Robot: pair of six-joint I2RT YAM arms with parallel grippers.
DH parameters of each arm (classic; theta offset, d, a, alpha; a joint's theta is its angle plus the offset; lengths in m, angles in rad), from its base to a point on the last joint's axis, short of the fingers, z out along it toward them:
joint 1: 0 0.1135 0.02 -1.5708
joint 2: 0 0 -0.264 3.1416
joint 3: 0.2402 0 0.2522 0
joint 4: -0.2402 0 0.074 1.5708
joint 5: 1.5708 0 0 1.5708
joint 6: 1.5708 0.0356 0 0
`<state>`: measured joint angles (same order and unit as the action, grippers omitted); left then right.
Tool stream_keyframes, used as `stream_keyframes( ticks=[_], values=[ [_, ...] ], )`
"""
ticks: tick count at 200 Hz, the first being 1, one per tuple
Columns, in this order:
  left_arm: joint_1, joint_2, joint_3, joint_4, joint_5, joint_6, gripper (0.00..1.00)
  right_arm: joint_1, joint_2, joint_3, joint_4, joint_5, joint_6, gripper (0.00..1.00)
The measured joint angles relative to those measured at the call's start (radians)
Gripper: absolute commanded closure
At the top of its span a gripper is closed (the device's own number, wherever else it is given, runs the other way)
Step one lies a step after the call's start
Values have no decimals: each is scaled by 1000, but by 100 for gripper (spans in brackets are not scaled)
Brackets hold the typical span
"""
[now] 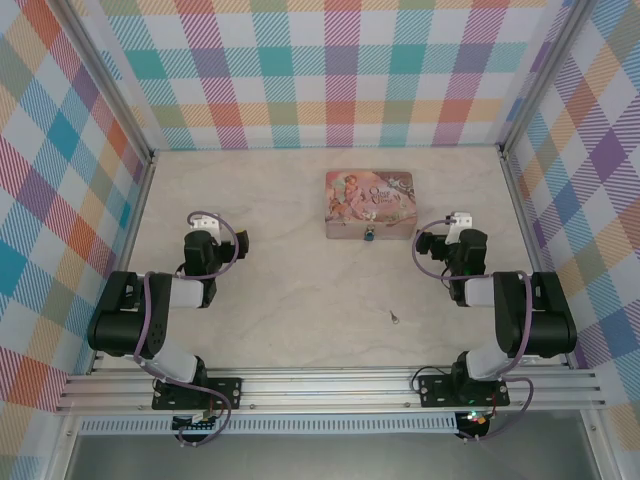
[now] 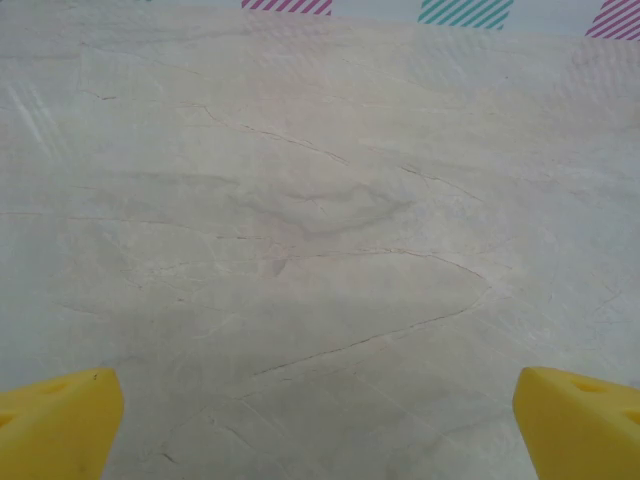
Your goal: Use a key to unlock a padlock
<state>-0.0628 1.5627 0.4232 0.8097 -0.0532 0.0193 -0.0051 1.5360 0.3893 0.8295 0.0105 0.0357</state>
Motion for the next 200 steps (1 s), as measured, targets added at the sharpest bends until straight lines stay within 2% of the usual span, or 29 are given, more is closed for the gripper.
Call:
stream_keyframes(
  ticks=[200],
  values=[
    [0,-24,-1,-31,-15,0,0,0,-8,1,-14,0,0,0]
  ],
)
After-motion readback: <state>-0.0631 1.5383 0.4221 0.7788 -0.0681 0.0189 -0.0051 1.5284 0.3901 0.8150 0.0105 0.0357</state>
